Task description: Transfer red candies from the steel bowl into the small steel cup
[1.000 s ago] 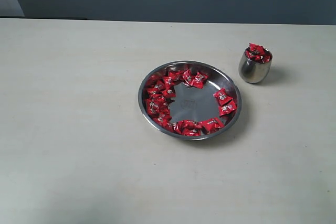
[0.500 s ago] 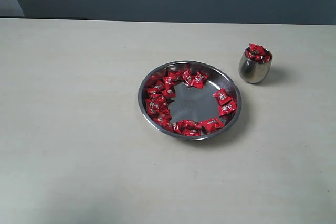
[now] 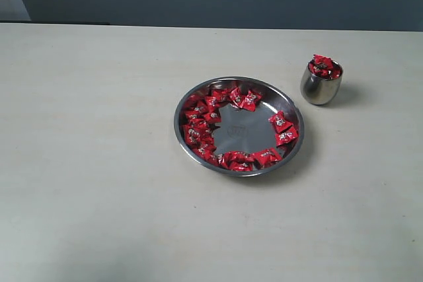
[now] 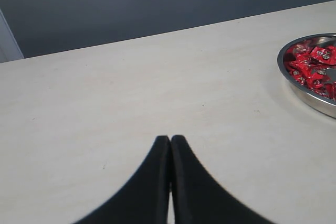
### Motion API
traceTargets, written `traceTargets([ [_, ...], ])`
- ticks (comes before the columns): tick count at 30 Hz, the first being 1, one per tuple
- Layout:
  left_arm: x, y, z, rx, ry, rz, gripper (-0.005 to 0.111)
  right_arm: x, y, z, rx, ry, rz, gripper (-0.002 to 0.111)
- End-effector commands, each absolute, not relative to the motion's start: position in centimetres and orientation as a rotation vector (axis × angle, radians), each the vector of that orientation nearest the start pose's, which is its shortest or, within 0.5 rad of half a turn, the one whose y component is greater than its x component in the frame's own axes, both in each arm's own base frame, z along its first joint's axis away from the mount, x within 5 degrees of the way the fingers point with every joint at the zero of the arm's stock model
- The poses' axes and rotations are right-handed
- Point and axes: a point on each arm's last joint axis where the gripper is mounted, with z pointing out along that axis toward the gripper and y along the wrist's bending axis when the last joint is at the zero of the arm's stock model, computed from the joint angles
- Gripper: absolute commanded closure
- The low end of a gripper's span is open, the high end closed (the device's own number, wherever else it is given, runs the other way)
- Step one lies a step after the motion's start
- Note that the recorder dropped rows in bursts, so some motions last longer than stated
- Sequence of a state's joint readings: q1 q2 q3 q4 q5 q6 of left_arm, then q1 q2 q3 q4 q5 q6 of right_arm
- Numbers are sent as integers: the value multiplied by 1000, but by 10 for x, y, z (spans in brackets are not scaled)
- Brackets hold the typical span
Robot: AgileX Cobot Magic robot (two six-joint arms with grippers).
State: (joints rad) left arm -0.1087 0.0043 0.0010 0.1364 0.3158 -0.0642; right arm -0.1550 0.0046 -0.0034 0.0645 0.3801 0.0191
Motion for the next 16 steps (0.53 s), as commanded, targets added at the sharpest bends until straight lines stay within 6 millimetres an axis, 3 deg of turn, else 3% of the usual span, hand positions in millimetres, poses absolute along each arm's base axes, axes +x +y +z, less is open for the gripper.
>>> traceTargets([
  [1,54,-2,185,125,1787,0,106,52,-7,180,202,1842,-43,108],
  [16,54,-2,185,125,1787,0,106,53,-7,180,201,1836,-43,108],
])
